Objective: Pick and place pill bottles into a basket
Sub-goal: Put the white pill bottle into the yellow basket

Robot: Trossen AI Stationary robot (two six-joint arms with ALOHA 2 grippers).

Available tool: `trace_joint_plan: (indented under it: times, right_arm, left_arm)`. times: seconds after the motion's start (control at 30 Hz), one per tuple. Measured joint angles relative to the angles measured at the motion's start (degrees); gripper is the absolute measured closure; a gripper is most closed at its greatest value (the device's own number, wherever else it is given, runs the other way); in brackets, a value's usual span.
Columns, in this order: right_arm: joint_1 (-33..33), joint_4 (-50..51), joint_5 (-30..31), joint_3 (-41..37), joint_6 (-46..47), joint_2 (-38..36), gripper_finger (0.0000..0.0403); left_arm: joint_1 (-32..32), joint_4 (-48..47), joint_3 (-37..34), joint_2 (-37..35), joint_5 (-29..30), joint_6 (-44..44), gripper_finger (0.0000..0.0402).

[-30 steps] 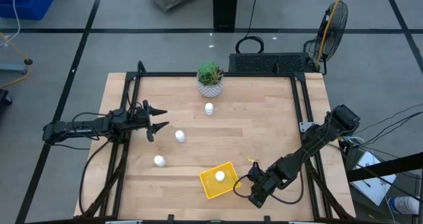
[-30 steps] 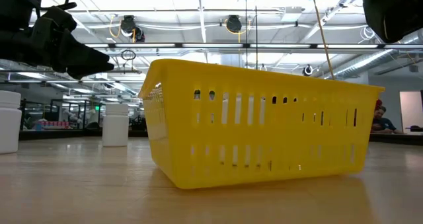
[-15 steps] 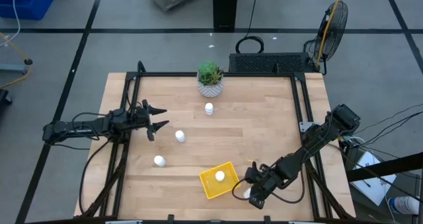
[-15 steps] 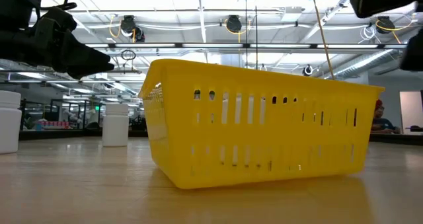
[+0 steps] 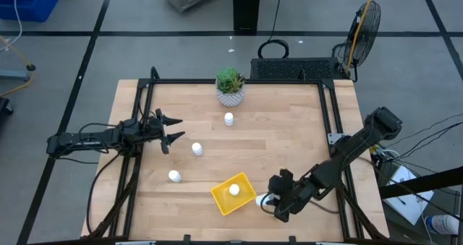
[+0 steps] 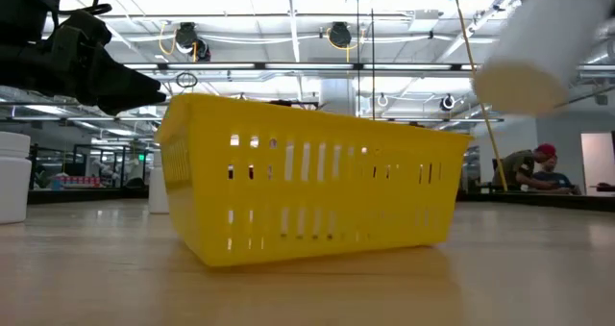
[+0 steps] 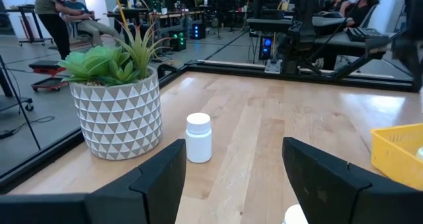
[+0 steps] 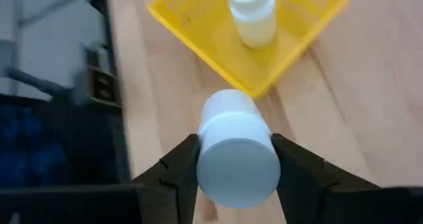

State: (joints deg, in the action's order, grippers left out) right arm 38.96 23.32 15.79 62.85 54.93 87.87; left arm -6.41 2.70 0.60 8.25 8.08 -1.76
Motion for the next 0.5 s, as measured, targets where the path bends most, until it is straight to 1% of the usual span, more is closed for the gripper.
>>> trace_joint_plan:
  times: [0.13, 0.27, 0.3, 0.4, 0.5]
  right_arm:
    - [-0.31, -2.96, 3.83, 0.05, -6.02, -3.52, 0.0258]
    - [-2.29, -8.66, 5.10, 0.09, -15.62, -5.73, 0.0258]
    - [-3.13, -9.89, 4.85, 0.09, -17.97, -5.85, 0.0258]
    - [-6.59, -12.85, 0.61, 0.09, -24.34, -5.74, 0.0258]
    - [-10.42, -13.73, -2.18, 0.21, -29.37, -5.42, 0.0258]
  left_arm:
    - [0.00, -0.04, 0.00, 0.00, 0.00, 0.22, 0.0149]
    - [0.01, -0.11, 0.02, 0.00, 0.02, 1.29, 0.0149]
    - [-0.01, -0.15, 0.02, 0.00, 0.02, 1.31, 0.0149]
    - [0.01, -0.24, 0.02, 0.00, 0.02, 1.46, 0.0149]
    - [0.00, -0.26, 0.02, 0.00, 0.02, 1.46, 0.0149]
